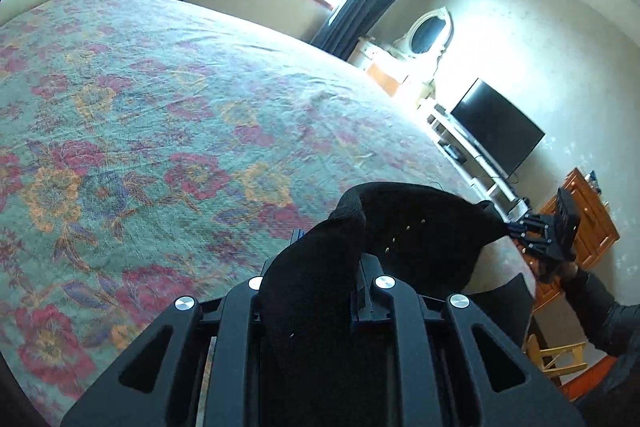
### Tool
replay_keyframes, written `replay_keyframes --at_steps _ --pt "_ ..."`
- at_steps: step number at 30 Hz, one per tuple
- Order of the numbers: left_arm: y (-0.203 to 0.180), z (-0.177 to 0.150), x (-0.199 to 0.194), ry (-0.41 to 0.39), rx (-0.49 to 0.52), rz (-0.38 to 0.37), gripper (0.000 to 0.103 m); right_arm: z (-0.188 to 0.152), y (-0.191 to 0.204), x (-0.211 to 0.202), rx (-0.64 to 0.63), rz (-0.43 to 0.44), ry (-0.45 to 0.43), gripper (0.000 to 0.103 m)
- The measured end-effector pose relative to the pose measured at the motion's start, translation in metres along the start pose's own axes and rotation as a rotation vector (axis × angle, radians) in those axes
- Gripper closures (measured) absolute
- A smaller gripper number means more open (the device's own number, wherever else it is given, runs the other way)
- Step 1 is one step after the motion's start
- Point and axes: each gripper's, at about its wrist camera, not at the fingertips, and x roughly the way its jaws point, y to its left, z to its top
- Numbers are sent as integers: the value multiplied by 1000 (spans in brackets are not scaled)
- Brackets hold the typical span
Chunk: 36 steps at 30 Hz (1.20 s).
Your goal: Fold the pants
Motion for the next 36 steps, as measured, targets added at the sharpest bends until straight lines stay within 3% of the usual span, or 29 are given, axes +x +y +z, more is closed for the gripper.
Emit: replay_keyframes --at_steps 6,9,10,11,14,16,18,23,28,33,36 --pt "-29 -69 -53 -2 -33 -20 80 -74 74 -51 9 -28 -5 96" --pt "-28 -113 -69 29 -97 36 47 -109 102 -45 12 -7 69 93" --pt "-26 -127 -72 50 -123 75 27 -119 108 -40 24 6 97 91" --pt "-23 -141 -75 80 -154 98 23 -126 114 -39 25 -3 120 90" --pt "-20 -175 -84 152 -226 200 23 -134 111 -42 116 4 122 81" --pt "-19 -189 -94 138 -294 230 23 -133 103 -52 239 73 93 53" --pt "-23 -195 -105 68 -380 224 23 -131 95 -60 369 87 57 38" --pt "-26 -193 -110 -77 -598 214 21 -144 57 -57 811 258 41 37" --pt "-33 -192 -118 -199 -768 270 21 -195 34 -41 1338 462 21 37" --pt "-48 -200 -132 -301 -841 317 20 -211 26 -32 1465 434 -9 34" --pt "-56 -196 -121 -281 -791 364 19 -212 27 -24 1482 415 -2 33"
